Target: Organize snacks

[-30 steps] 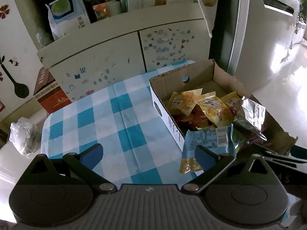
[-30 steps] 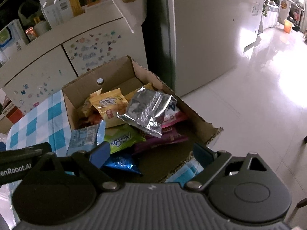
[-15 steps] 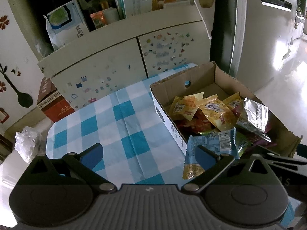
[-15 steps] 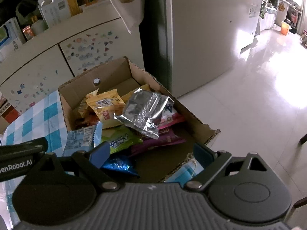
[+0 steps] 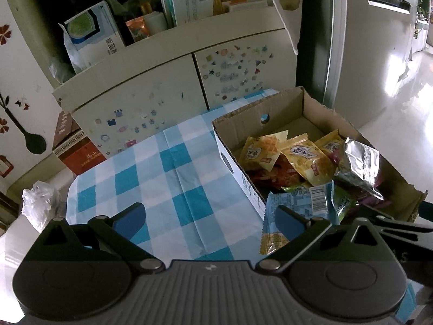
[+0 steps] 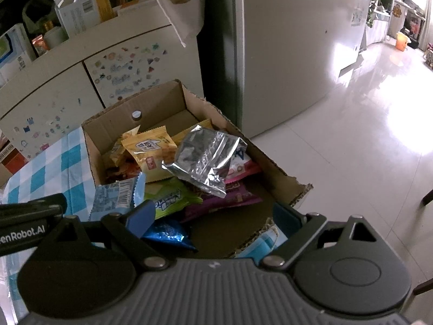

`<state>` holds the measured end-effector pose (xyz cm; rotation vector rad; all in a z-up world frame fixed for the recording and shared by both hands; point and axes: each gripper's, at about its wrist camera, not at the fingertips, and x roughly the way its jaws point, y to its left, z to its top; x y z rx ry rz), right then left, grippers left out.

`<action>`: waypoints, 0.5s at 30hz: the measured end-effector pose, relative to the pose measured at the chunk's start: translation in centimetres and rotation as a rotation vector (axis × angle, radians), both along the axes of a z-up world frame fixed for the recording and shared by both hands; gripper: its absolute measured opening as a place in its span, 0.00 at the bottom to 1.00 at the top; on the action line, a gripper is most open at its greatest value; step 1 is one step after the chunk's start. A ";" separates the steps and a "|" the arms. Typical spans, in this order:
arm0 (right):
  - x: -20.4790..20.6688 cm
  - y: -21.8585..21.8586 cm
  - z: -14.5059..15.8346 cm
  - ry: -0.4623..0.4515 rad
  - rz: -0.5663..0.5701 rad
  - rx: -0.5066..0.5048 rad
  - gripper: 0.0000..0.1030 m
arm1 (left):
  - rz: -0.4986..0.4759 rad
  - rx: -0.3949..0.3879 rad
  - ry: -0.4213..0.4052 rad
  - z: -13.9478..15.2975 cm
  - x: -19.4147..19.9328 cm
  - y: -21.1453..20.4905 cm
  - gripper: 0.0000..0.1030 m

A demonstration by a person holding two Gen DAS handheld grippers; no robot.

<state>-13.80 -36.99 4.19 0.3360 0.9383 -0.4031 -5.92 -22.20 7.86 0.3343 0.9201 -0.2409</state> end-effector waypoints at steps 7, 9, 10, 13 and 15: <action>0.0 0.2 0.1 -0.001 0.004 -0.003 0.91 | 0.003 -0.003 0.006 0.0 0.0 0.1 1.00; 0.1 0.2 0.1 -0.001 0.004 -0.003 0.91 | 0.002 -0.002 0.005 0.0 0.0 0.1 1.00; 0.1 0.3 0.1 -0.001 0.004 -0.002 0.91 | 0.002 -0.001 0.004 0.0 0.1 0.1 1.00; 0.1 0.2 0.1 -0.002 0.004 -0.005 0.91 | 0.004 -0.004 0.006 0.0 0.0 0.1 1.00; 0.1 0.2 0.1 -0.002 0.005 -0.005 0.91 | 0.000 -0.001 0.003 0.0 0.0 0.1 1.00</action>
